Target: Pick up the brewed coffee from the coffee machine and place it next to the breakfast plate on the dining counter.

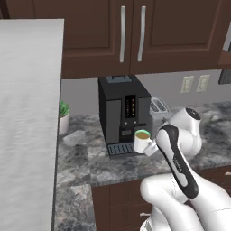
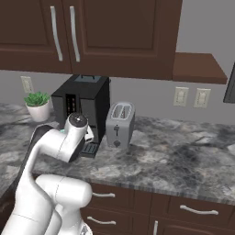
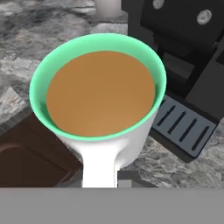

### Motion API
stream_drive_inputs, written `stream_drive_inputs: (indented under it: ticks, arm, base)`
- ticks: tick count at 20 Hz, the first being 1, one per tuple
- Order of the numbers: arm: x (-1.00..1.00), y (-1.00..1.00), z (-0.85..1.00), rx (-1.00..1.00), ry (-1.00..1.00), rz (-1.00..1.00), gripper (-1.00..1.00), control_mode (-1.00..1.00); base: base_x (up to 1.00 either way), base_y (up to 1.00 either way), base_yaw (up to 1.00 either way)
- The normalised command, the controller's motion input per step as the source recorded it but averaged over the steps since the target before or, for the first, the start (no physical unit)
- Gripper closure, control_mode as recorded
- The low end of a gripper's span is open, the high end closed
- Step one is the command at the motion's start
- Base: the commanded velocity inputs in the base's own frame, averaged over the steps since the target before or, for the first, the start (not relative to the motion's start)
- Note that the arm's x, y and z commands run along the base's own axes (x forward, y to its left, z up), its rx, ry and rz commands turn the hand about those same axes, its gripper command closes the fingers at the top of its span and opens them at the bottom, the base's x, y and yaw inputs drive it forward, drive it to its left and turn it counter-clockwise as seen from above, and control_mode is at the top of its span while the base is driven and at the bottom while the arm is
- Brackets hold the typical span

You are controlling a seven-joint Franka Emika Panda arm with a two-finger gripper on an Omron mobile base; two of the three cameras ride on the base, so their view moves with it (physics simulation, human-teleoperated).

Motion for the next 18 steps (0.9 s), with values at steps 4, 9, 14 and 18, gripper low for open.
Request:
stream_drive_inputs:
  ticks: [4, 9, 14, 18]
  arm:
    - [-0.77, -0.38, 0.75, 0.0, -0.06, 0.0, 1.0, -1.0]
    - [-0.43, -0.39, 0.74, 0.0, 0.0, -0.01, 1.0, -1.0]
    - [-0.38, -0.01, 0.14, -0.01, 0.0, 0.0, 1.0, -1.0]
    - [0.0, 0.0, 0.0, 0.0, 0.0, 0.0, 1.0, -1.0]
  base:
    - [0.0, 0.0, 0.0]
    - [0.0, 0.0, 0.0]
    - [0.0, 0.0, 0.0]
    - [0.0, 0.0, 0.0]
